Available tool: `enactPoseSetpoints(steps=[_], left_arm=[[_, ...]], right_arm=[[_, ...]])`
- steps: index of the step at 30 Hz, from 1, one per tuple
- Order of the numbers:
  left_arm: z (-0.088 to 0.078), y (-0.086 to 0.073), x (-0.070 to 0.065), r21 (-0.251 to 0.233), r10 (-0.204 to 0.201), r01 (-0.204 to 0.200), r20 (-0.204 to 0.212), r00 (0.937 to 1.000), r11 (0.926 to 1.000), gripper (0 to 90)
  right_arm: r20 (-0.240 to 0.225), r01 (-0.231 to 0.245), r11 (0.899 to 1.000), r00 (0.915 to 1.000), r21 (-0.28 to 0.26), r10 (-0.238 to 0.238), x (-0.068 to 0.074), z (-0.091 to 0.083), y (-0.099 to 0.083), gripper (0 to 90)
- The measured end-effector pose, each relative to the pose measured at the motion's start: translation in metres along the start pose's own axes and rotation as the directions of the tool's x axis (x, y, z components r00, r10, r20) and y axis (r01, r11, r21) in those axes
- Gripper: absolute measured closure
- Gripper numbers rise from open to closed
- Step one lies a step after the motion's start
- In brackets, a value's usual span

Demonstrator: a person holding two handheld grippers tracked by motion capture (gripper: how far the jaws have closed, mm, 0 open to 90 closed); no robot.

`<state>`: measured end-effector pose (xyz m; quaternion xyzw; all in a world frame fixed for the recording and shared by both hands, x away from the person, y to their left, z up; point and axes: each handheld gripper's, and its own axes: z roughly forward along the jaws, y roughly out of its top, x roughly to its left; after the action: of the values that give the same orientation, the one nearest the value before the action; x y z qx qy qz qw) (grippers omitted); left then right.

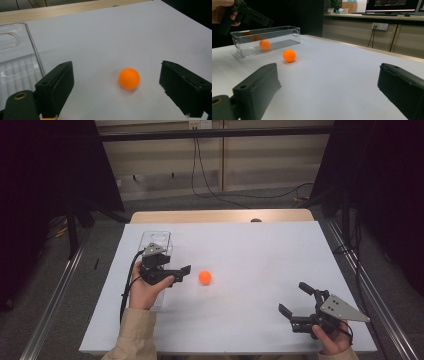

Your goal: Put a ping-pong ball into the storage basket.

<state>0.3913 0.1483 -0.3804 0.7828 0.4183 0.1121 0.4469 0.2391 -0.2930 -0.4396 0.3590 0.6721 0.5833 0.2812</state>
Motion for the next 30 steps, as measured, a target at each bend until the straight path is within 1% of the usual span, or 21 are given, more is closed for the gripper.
enactPoseSetpoints(steps=[7, 13, 15, 21, 22, 30], left_arm=[[0.001, 0.000, -0.001, -0.009, -0.007, 0.007, 0.007, 0.9999, 0.9999, 12.4], [0.003, 0.001, -0.005, -0.006, 0.000, 0.000, 0.016, 0.9999, 1.0000, 12.4], [0.005, 0.001, -0.006, -0.001, 0.008, -0.008, 0.019, 0.9998, 1.0000, 12.4], [0.008, 0.001, -0.009, 0.001, 0.003, -0.003, 0.029, 0.9996, 1.0000, 12.2], [0.008, 0.001, -0.010, 0.005, 0.009, -0.009, 0.032, 0.9995, 1.0000, 12.2], [0.012, 0.001, -0.014, 0.008, 0.012, -0.012, 0.040, 0.9991, 0.9999, 12.0]], right_arm=[[-0.001, -0.001, 1.000, 1.0000, 0.000, 0.001, 0.000, 0.000, 0.000, 2.7], [-0.001, -0.001, 1.000, 1.0000, 0.000, 0.001, 0.000, 0.000, 0.000, 2.7], [0.000, -0.001, 1.000, 1.0000, 0.001, 0.001, 0.000, 0.000, 0.000, 2.6], [0.000, 0.001, 1.000, 1.0000, 0.001, -0.001, 0.000, 0.000, 0.000, 2.6], [-0.001, 0.001, 1.000, 1.0000, 0.002, -0.001, 0.000, 0.000, 0.000, 2.6], [-0.002, -0.001, 1.000, 1.0000, 0.002, 0.001, 0.000, 0.001, 0.000, 2.6]])
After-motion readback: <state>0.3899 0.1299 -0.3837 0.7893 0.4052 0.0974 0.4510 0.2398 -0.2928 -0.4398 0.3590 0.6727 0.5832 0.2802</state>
